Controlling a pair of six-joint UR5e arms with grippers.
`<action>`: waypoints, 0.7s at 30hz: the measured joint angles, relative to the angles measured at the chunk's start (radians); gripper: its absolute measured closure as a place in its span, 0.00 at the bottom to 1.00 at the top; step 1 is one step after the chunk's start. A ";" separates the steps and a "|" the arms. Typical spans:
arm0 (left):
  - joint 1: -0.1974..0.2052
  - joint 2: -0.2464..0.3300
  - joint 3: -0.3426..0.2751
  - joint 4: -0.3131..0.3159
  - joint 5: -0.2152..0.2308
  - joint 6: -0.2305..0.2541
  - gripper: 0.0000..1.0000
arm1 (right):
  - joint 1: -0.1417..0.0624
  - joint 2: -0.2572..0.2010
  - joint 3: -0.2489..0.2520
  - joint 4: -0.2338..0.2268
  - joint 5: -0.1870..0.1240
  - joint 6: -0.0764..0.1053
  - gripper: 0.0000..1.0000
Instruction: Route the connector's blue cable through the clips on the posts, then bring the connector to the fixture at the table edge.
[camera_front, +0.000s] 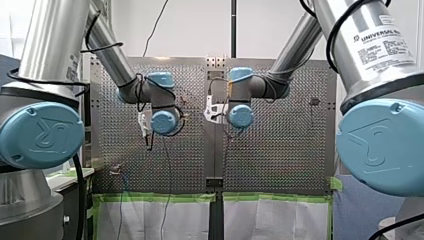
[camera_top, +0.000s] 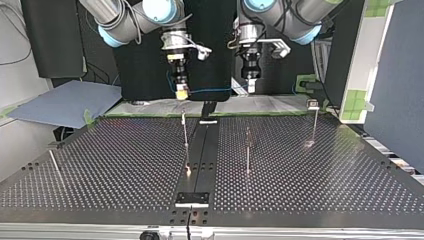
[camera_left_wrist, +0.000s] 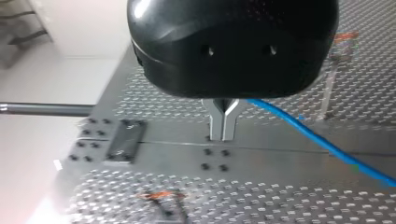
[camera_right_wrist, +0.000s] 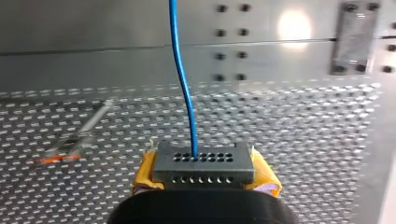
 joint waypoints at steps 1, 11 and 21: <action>0.003 0.007 0.006 -0.004 0.000 -0.002 1.00 | -0.001 -0.007 -0.005 0.007 0.000 0.000 1.00; 0.037 0.045 0.070 -0.062 0.006 -0.007 1.00 | -0.024 -0.023 -0.030 0.049 -0.030 -0.001 1.00; 0.071 0.045 0.105 -0.093 0.033 -0.004 1.00 | -0.057 -0.023 -0.070 0.076 -0.088 0.001 1.00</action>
